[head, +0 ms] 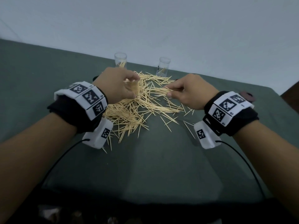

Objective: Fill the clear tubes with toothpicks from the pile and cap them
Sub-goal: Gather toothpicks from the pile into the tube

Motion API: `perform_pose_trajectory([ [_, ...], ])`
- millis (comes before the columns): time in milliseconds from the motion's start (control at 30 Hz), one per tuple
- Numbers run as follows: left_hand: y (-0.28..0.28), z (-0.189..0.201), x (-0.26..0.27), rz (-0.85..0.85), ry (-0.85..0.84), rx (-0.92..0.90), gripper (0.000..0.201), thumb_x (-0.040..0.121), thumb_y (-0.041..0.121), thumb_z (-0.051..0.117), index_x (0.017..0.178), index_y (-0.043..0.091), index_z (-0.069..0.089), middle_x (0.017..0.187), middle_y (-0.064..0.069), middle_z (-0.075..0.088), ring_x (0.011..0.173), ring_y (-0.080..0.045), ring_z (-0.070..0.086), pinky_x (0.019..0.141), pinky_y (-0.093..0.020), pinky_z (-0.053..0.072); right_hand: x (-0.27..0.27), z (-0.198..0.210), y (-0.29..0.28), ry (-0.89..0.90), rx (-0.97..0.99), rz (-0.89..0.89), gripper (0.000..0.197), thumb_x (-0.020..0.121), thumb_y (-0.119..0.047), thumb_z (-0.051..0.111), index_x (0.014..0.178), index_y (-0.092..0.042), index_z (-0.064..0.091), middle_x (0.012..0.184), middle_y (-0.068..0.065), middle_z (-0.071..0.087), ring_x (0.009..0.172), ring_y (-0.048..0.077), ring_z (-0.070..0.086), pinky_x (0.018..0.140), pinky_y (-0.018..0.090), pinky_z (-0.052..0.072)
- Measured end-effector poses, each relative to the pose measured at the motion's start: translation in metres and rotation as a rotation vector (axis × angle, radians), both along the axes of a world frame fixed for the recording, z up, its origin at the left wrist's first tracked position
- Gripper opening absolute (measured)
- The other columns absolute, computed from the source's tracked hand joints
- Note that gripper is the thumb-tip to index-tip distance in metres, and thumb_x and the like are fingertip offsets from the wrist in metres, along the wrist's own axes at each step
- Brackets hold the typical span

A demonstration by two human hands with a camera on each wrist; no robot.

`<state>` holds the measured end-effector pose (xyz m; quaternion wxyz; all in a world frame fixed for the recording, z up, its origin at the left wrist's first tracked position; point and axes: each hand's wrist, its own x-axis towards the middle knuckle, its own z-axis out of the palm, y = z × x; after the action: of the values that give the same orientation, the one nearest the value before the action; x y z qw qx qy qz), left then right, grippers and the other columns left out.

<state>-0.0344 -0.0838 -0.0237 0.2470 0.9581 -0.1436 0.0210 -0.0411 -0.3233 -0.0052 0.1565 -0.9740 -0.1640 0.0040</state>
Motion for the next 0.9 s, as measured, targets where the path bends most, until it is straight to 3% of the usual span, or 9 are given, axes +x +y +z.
perform_pose_trajectory([
  [33, -0.002, 0.000, -0.001, -0.013, -0.003, 0.008, 0.055, 0.078, 0.032, 0.079, 0.129, 0.033, 0.059, 0.128, 0.005, 0.061, 0.116, -0.016, 0.054, 0.102, -0.035, 0.041, -0.001, 0.001, 0.002, -0.001, -0.006, 0.006, 0.028, 0.092, -0.032, 0.063, 0.119, -0.025, 0.070, 0.113, -0.007, 0.071, 0.102, 0.011, 0.063, 0.085, 0.014, 0.044],
  [133, -0.010, -0.001, -0.006, -0.074, -0.004, -0.003, 0.052, 0.080, 0.031, 0.078, 0.129, 0.031, 0.060, 0.125, 0.007, 0.062, 0.107, -0.008, 0.051, 0.096, -0.026, 0.037, -0.004, 0.003, 0.008, -0.021, -0.042, 0.003, 0.028, 0.095, -0.034, 0.060, 0.122, -0.032, 0.067, 0.111, -0.014, 0.068, 0.099, 0.005, 0.057, 0.059, -0.011, 0.024],
  [233, -0.016, -0.002, -0.009, -0.097, 0.009, -0.080, 0.050, 0.079, 0.032, 0.079, 0.126, 0.031, 0.062, 0.113, 0.011, 0.063, 0.102, -0.003, 0.051, 0.090, -0.020, 0.035, -0.005, 0.000, 0.015, -0.041, -0.033, 0.046, 0.022, 0.095, -0.032, 0.060, 0.114, -0.033, 0.070, 0.080, -0.016, 0.065, 0.084, 0.006, 0.057, 0.060, 0.000, 0.032],
  [333, -0.018, -0.002, -0.007, -0.084, 0.047, -0.162, 0.053, 0.076, 0.032, 0.081, 0.125, 0.035, 0.062, 0.109, 0.014, 0.063, 0.102, -0.003, 0.056, 0.075, -0.008, 0.035, -0.002, -0.008, 0.018, -0.053, -0.014, 0.074, 0.017, 0.094, -0.030, 0.059, 0.082, -0.038, 0.070, 0.059, -0.014, 0.053, 0.063, 0.003, 0.049, 0.069, 0.020, 0.036],
  [400, -0.016, -0.002, -0.006, -0.080, 0.069, -0.189, 0.052, 0.075, 0.033, 0.082, 0.123, 0.035, 0.062, 0.109, 0.014, 0.065, 0.101, -0.003, 0.059, 0.070, -0.007, 0.035, -0.002, -0.010, 0.020, -0.049, -0.024, 0.079, 0.024, 0.095, -0.028, 0.057, 0.073, -0.033, 0.064, 0.060, -0.007, 0.055, 0.061, 0.004, 0.050, 0.065, 0.023, 0.037],
  [500, -0.013, -0.002, -0.006, -0.064, 0.079, -0.190, 0.053, 0.074, 0.035, 0.083, 0.123, 0.035, 0.062, 0.108, 0.015, 0.064, 0.103, -0.006, 0.060, 0.079, -0.016, 0.041, -0.003, -0.011, 0.021, -0.053, -0.055, 0.051, 0.019, 0.096, -0.028, 0.056, 0.102, -0.023, 0.073, 0.079, -0.007, 0.066, 0.080, 0.010, 0.058, 0.076, 0.022, 0.044],
  [567, -0.012, -0.002, -0.005, -0.054, 0.081, -0.178, 0.054, 0.074, 0.036, 0.082, 0.124, 0.035, 0.062, 0.105, 0.018, 0.062, 0.104, -0.005, 0.059, 0.080, -0.017, 0.039, -0.004, -0.011, 0.021, -0.037, -0.055, 0.026, 0.024, 0.096, -0.029, 0.056, 0.116, -0.028, 0.070, 0.087, -0.009, 0.063, 0.091, 0.009, 0.054, 0.082, 0.018, 0.038],
  [733, -0.012, -0.003, -0.004, -0.046, 0.075, -0.174, 0.052, 0.074, 0.036, 0.082, 0.122, 0.034, 0.063, 0.100, 0.020, 0.060, 0.101, -0.004, 0.058, 0.069, -0.009, 0.035, -0.006, -0.009, 0.022, -0.023, -0.078, 0.029, 0.023, 0.097, -0.029, 0.054, 0.105, -0.020, 0.073, 0.085, 0.001, 0.070, 0.086, 0.018, 0.060, 0.076, 0.024, 0.042],
  [900, -0.013, -0.003, -0.006, -0.046, 0.073, -0.166, 0.053, 0.074, 0.036, 0.082, 0.123, 0.033, 0.063, 0.101, 0.017, 0.062, 0.103, -0.005, 0.057, 0.081, -0.020, 0.039, -0.006, -0.010, 0.023, -0.032, -0.085, 0.025, 0.022, 0.097, -0.027, 0.054, 0.100, -0.019, 0.074, 0.081, 0.003, 0.069, 0.082, 0.018, 0.059, 0.074, 0.025, 0.043],
])
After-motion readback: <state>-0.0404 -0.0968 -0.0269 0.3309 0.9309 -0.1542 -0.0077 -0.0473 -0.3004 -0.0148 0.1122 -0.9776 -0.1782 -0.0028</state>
